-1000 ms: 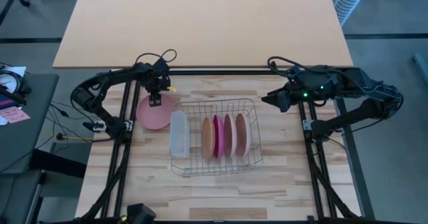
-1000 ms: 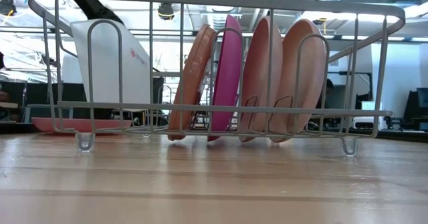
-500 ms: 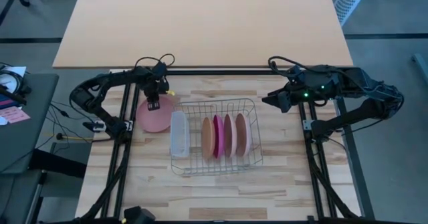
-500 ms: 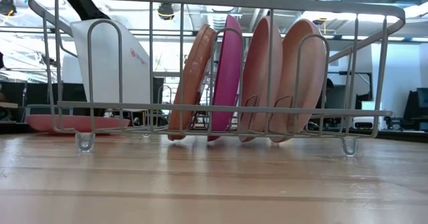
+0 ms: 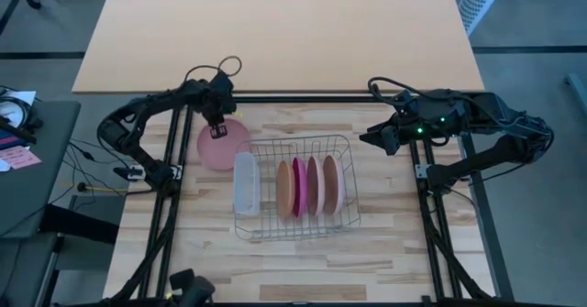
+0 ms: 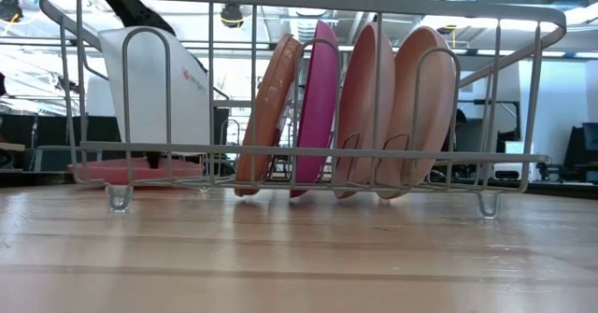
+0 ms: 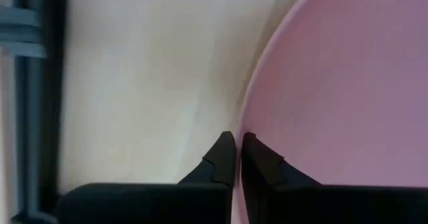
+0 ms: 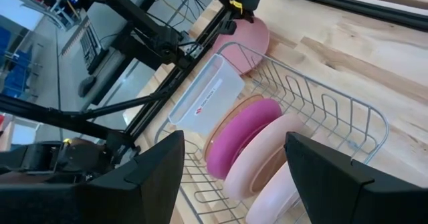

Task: Sort dishes
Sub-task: Put the light pink plate in the dish rack

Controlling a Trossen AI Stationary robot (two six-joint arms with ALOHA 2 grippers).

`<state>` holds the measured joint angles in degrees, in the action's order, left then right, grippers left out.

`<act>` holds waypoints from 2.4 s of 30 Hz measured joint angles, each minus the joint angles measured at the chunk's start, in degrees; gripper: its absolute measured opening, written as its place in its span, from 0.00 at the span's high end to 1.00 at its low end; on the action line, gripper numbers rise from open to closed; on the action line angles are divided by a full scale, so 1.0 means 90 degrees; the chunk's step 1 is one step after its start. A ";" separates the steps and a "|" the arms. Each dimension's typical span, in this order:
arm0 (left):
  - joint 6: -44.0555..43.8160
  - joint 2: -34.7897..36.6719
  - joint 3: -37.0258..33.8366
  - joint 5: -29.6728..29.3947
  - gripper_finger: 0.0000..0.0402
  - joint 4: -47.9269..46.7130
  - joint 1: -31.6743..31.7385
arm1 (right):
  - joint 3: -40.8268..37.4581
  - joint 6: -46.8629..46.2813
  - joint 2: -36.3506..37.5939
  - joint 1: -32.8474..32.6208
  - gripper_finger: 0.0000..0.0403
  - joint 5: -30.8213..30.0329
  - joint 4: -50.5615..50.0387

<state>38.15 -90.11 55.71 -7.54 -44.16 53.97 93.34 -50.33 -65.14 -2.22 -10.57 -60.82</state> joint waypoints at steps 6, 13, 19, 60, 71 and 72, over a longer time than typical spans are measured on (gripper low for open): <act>-0.0401 0.0026 0.0625 -0.0434 1.00 -0.0169 0.0001 | 0.0000 0.0023 0.0000 0.0000 0.34 0.0002 -0.0005; -0.0600 0.0051 0.1586 -0.0816 1.00 -0.0189 0.0001 | 0.0000 0.0084 0.0000 0.0110 0.34 0.0014 -0.0005; -0.0729 0.0053 0.2136 -0.0810 1.00 -0.0183 0.0001 | 0.0000 0.0151 0.0000 0.0286 0.34 0.0014 -0.0002; -0.5723 0.0066 0.6371 0.1181 1.00 -0.0254 -0.0953 | 0.0002 0.2212 -0.0015 0.2096 0.29 0.0000 0.1969; -0.7075 0.0066 0.6440 0.1167 1.00 0.0434 -0.2164 | 0.0002 0.1994 -0.0166 0.2331 0.08 0.0022 0.2872; -0.7209 0.0066 0.6440 0.1168 1.00 0.0510 -0.2234 | 0.0002 0.1917 -0.0123 0.2329 0.08 0.0043 0.2917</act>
<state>-26.74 -89.52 113.67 2.97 -39.57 33.86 93.36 -33.07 -66.25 18.74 -10.18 -34.56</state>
